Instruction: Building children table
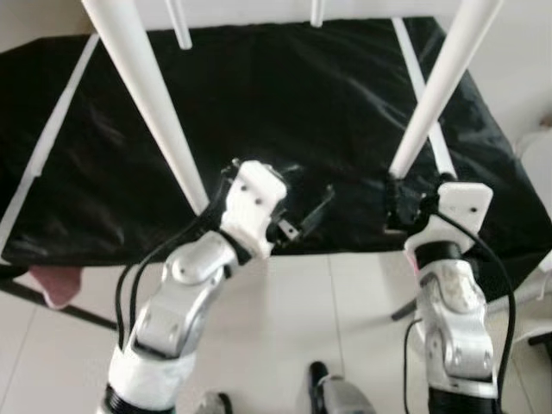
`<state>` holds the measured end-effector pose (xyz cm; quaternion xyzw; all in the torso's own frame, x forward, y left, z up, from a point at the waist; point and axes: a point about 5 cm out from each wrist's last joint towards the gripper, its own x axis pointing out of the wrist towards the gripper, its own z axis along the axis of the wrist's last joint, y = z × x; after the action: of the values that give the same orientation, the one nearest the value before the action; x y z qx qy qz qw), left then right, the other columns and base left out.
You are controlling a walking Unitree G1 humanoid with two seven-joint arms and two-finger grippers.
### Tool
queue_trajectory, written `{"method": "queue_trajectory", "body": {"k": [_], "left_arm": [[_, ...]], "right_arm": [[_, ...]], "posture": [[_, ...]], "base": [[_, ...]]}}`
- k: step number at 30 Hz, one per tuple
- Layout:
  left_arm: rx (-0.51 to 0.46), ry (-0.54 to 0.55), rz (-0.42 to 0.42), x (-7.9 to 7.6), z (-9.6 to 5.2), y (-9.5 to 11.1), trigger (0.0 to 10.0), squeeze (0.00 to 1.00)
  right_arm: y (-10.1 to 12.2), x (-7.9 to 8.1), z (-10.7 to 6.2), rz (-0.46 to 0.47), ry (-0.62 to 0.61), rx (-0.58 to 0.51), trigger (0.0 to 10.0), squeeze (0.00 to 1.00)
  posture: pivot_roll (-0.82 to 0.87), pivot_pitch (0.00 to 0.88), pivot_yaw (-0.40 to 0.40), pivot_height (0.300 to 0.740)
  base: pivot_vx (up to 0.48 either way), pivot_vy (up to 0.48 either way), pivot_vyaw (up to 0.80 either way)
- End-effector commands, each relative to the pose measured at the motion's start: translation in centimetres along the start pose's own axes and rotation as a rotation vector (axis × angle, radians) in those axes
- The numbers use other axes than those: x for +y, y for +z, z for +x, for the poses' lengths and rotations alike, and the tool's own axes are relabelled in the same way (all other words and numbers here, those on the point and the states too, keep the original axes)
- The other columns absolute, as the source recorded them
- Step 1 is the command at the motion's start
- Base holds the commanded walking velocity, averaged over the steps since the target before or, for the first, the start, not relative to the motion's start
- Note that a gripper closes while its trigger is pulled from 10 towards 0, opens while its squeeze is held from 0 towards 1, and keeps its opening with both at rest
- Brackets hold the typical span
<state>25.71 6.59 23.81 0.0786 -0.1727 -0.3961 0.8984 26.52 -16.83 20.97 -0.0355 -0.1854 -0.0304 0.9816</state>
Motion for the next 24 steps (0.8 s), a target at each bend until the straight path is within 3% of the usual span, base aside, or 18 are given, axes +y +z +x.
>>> {"method": "queue_trajectory", "body": {"k": [1, 3, 5, 8, 9, 14, 15, 16, 19, 24], "left_arm": [[0.014, 0.041, 0.022, -0.3, -1.3, -0.5, 10.0, 0.00], [0.014, 0.041, 0.022, -0.3, -1.3, -0.5, 10.0, 0.00], [0.039, 0.063, 0.026, -0.4, -2.4, -1.4, 10.0, 0.00], [0.054, 0.072, 0.025, -0.4, -2.8, -1.8, 10.0, 0.00], [0.069, 0.052, 0.014, -0.6, -4.3, -2.8, 10.0, 0.00], [0.085, 0.022, -0.022, -0.8, -5.2, -3.4, 10.0, 0.00], [0.092, -0.012, -0.051, -1.1, -5.9, -3.8, 10.0, 0.00], [0.092, -0.012, -0.051, -1.1, -5.9, -3.8, 10.0, 0.00], [0.137, -0.102, -0.103, -2.0, -7.9, -5.0, 10.0, 0.00], [0.192, -0.181, -0.170, -3.0, -9.6, -6.1, 10.0, 0.00]], "right_arm": [[-0.1, 0.8, -1.1, 0.005, 0.091, 0.003, 10.0, 0.00], [-0.1, 0.8, -1.1, 0.005, 0.091, 0.003, 10.0, 0.00], [-0.6, 1.6, -2.0, 0.025, 0.198, 0.025, 10.0, 0.00], [-0.9, 2.0, -2.4, 0.038, 0.251, 0.036, 10.0, 0.00], [-1.6, 3.0, -3.7, 0.032, 0.413, 0.061, 10.0, 0.00], [-2.1, 3.4, -4.5, 0.022, 0.510, 0.078, 10.0, 0.00], [-2.5, 3.8, -5.2, 0.027, 0.606, 0.099, 10.0, 0.00], [-2.5, 3.8, -5.2, 0.027, 0.606, 0.099, 10.0, 0.00], [-3.9, 4.4, -7.3, 0.052, 0.869, 0.189, 10.0, 0.00], [-5.1, 4.2, -9.1, 0.076, 1.048, 0.291, 10.0, 0.00]], "posture": [[-0.06, 0.251, 0.047, 0.740], [-0.06, 0.251, 0.047, 0.740], [-0.05, 0.242, 0.039, 0.740], [-0.05, 0.242, 0.039, 0.740], [-0.04, 0.235, 0.031, 0.740], [-0.04, 0.231, 0.028, 0.740], [-0.03, 0.226, 0.025, 0.740], [-0.03, 0.226, 0.025, 0.740], [-0.02, 0.219, 0.018, 0.740], [-0.01, 0.221, 0.015, 0.740]], "base": [[0.000, 0.000, 0.00], [0.000, 0.000, 0.00], [0.000, 0.000, 0.00], [0.000, 0.000, 0.00], [0.000, 0.000, 0.00], [0.000, 0.000, 0.00], [0.000, 0.000, 0.00], [0.000, 0.000, 0.00], [0.000, 0.000, 0.00], [0.000, 0.000, 0.00]]}}
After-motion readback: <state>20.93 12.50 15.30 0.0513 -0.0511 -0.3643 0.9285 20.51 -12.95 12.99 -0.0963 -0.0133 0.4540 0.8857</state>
